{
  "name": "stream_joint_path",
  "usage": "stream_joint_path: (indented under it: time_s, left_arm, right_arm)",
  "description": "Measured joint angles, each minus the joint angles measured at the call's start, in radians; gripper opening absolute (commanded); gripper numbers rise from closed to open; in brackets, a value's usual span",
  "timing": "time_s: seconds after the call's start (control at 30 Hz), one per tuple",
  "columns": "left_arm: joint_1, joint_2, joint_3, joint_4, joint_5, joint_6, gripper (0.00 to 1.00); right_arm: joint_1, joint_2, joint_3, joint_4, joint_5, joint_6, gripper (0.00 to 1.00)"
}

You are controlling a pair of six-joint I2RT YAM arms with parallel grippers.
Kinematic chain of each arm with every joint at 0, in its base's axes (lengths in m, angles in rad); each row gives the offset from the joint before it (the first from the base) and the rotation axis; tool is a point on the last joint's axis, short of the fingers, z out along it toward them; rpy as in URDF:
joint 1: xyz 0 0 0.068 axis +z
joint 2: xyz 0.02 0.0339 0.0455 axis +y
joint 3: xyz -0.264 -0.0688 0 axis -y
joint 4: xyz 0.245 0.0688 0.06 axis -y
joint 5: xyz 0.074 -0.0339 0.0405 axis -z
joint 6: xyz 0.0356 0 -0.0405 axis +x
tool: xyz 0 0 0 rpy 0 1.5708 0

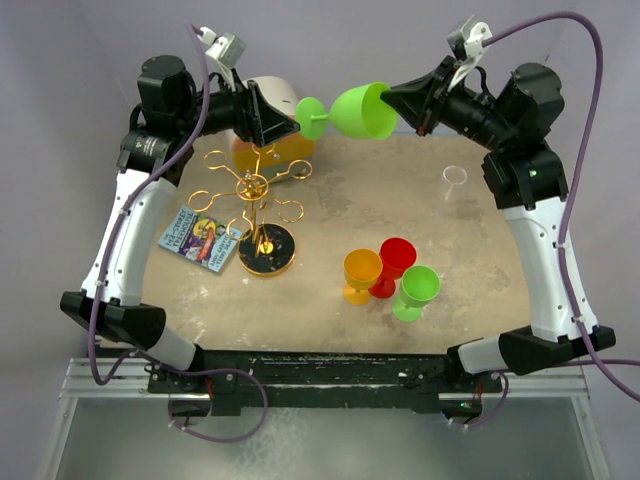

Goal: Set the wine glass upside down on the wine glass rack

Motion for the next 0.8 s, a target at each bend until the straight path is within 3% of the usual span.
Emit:
stream_joint_path:
  time_s: [0.6, 0.8]
  left_arm:
    - [-0.021, 0.050, -0.014, 0.041, 0.039, -0.050, 0.28]
    - [-0.021, 0.050, -0.048, 0.056, 0.073, -0.085, 0.27]
  right_arm:
    - [0.017, 0.000, -0.038, 0.003, -0.023, -0.017, 0.00]
    - [0.017, -0.008, -0.063, 0.023, -0.030, -0.017, 0.00]
